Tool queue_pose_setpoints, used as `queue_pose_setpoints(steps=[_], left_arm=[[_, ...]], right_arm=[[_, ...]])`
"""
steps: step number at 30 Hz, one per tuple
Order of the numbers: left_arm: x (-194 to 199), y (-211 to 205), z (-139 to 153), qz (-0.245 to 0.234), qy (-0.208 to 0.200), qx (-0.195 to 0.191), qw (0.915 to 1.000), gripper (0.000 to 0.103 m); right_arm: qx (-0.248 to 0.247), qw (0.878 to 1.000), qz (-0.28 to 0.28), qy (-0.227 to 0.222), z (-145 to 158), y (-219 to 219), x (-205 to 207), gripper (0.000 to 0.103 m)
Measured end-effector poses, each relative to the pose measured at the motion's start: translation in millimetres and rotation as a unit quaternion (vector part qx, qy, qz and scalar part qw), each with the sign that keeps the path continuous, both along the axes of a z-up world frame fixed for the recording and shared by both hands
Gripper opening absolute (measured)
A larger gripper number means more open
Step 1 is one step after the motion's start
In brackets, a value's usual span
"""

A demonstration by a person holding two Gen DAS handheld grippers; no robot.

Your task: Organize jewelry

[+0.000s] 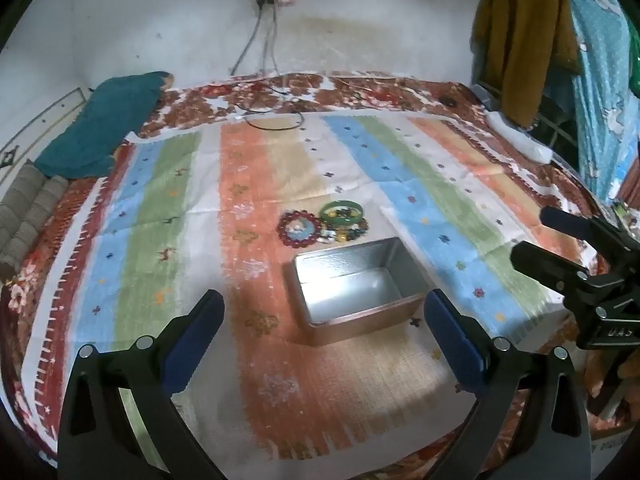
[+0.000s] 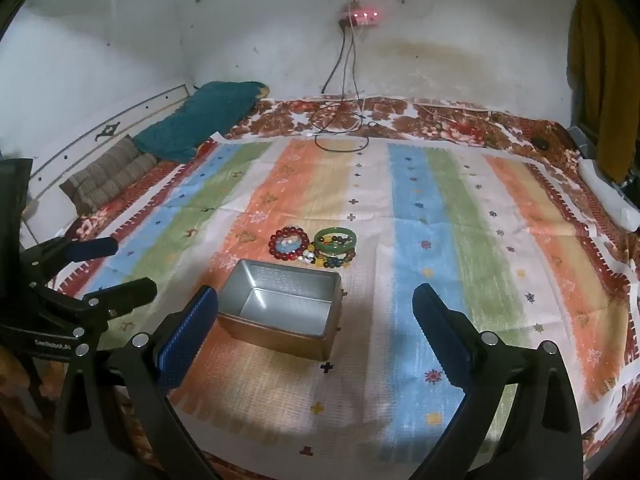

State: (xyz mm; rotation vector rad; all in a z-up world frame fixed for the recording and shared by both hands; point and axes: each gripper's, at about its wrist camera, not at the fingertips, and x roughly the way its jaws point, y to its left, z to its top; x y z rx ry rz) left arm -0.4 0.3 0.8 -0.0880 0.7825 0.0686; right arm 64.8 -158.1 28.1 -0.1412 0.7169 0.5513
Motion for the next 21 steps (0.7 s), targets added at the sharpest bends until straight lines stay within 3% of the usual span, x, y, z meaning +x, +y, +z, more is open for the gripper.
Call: queue_pose_setpoints(steps=[3, 21], left_arm=[[1, -2, 0, -0.002, -0.002, 0.002, 1.0000, 0.097], [-2, -4, 8, -0.006, -0.010, -0.009, 0.9999, 0.097]], right_arm=[[0.014, 1.000, 0.000, 0.008, -1, -3, 1, 0.099], [-0.008, 1.000, -0.001, -0.004, -3, 1, -1, 0.099]])
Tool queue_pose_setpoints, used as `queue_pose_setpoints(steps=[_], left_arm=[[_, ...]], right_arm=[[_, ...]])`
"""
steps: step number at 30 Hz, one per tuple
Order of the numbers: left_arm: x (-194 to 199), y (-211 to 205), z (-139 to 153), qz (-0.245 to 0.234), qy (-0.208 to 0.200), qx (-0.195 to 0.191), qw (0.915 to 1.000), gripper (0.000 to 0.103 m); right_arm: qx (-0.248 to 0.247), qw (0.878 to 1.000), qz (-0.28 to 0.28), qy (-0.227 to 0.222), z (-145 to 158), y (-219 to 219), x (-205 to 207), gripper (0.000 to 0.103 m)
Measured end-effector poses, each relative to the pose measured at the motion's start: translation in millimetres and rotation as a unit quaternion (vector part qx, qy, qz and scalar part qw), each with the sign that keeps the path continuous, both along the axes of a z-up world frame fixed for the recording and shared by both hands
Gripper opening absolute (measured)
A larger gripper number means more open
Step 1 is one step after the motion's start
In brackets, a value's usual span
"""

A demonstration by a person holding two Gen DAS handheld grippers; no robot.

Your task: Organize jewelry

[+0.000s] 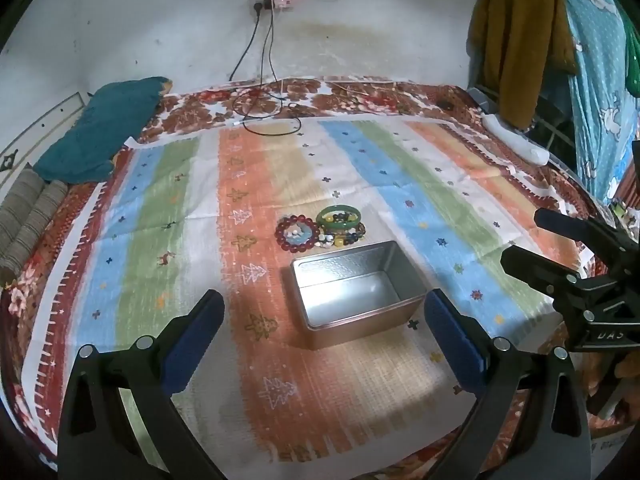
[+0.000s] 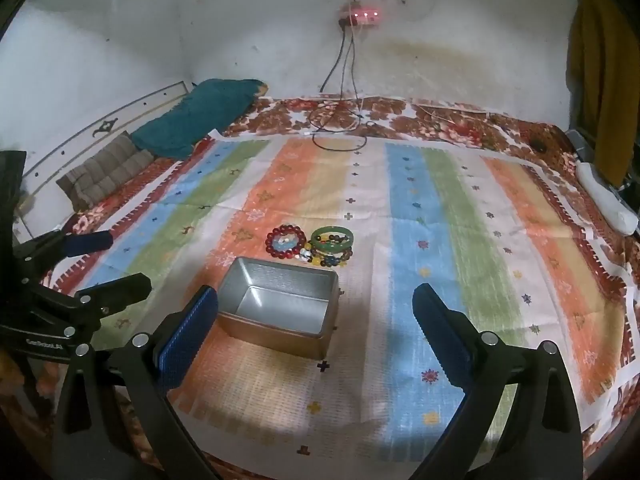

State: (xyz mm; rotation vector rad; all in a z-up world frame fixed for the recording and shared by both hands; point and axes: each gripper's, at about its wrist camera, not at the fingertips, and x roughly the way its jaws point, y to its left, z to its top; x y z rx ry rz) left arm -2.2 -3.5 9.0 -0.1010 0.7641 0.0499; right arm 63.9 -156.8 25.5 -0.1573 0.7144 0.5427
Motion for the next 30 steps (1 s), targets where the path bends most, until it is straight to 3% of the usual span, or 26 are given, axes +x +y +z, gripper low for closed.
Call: queue_pose_setpoints(steps=[30], left_arm=[[4, 14, -11, 0.018, 0.015, -0.009, 0.9997, 0.097]], right_arm=[[-0.009, 1.000, -0.012, 0.018, -6, 1, 7, 0.099]])
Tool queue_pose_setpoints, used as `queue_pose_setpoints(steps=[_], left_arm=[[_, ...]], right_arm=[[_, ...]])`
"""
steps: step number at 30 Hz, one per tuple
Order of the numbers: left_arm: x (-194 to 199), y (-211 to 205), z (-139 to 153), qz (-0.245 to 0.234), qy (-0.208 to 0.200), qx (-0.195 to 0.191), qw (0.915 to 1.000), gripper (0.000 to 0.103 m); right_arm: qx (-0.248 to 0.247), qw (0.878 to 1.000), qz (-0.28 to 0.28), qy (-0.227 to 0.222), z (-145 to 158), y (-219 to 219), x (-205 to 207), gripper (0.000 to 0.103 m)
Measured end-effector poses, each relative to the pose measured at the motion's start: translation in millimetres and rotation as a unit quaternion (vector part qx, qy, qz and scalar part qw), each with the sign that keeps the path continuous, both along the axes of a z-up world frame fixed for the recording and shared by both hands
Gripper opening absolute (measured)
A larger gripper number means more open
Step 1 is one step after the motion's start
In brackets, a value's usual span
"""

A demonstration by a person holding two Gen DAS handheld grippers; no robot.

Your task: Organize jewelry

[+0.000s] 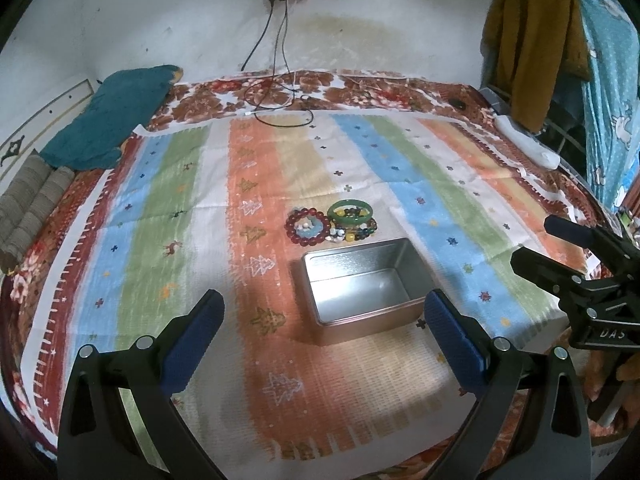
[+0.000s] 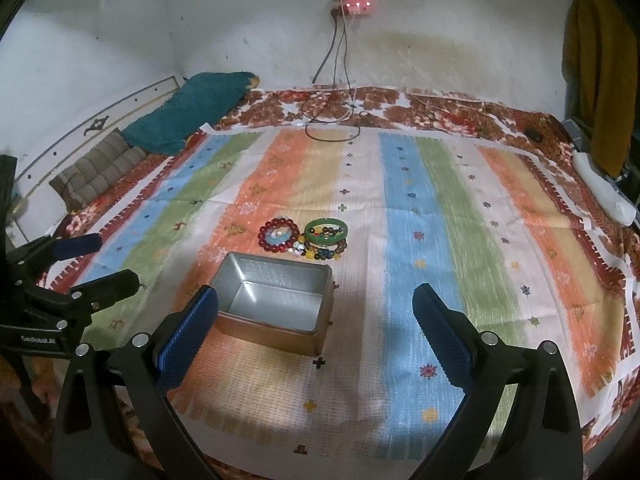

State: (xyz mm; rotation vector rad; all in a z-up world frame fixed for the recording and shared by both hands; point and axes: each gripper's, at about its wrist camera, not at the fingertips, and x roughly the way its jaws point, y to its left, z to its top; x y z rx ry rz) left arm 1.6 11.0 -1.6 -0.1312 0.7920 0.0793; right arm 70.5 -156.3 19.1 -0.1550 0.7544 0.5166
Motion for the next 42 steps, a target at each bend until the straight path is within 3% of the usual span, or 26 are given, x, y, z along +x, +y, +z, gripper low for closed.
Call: queue_pose_setpoints(steps=[26, 31, 42], left_arm=[[37, 12, -14, 0.025, 0.053, 0.001, 0.9983, 0.097], [49, 12, -15, 0.030, 0.057, 0.026, 0.9976, 0.097], [76, 20, -16, 0.038, 0.070, 0.036, 0.9961, 0.097]], right_arm=[[-0.027, 0.999, -0.017, 0.039, -10, 13, 44, 0.099], [-0.028, 0.999, -0.021, 0.041, -9, 17, 58, 0.099], [-0.028, 0.998, -0.030, 0.055, -13, 22, 85, 0.099]])
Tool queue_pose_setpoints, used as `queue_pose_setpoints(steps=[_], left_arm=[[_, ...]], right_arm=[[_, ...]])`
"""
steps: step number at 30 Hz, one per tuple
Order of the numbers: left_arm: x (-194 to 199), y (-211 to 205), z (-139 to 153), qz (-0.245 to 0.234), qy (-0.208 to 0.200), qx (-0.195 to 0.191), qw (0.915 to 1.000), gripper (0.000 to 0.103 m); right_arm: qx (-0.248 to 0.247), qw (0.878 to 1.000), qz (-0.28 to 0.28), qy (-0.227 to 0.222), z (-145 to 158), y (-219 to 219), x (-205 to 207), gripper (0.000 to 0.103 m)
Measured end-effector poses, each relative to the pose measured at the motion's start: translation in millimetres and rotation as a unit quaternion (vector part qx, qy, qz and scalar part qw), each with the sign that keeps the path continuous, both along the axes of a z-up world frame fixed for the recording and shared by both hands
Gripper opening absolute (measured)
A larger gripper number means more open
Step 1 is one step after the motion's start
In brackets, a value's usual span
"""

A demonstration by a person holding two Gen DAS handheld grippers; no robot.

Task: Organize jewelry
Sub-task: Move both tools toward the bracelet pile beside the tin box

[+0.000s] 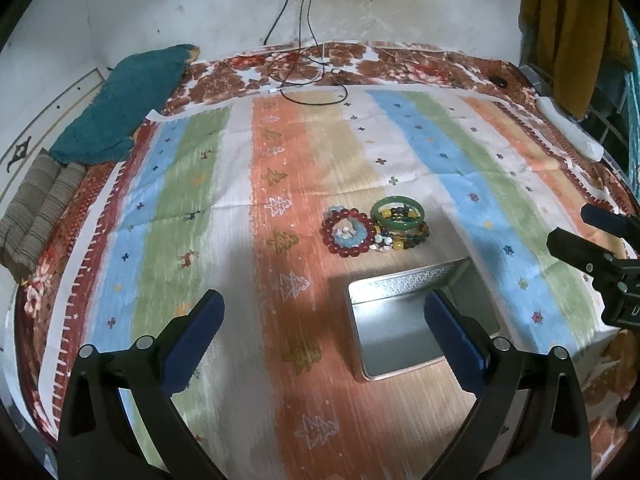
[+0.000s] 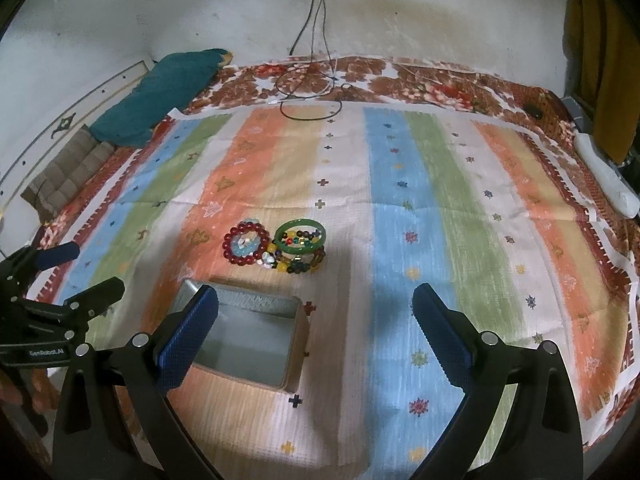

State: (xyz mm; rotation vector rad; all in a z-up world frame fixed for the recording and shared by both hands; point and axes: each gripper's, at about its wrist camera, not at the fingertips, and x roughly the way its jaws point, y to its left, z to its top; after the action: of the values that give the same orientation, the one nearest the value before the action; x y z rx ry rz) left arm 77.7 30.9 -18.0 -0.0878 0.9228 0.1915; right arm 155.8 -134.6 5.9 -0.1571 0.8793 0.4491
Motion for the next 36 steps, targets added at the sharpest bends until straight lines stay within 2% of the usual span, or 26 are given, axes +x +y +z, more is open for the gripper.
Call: queue_pose_setpoints(steps=[18, 36], left_arm=[[44, 11, -17, 0.007, 0.034, -0.003, 0.9994, 0.097], [86, 28, -42, 0.013, 0.073, 0.007, 0.9972, 0.097]], right_arm=[[-0.016, 1.000, 0.001, 0.019, -10, 17, 37, 0.099], [-0.024, 0.998, -0.010, 0.060, -35, 27, 80, 0.099]])
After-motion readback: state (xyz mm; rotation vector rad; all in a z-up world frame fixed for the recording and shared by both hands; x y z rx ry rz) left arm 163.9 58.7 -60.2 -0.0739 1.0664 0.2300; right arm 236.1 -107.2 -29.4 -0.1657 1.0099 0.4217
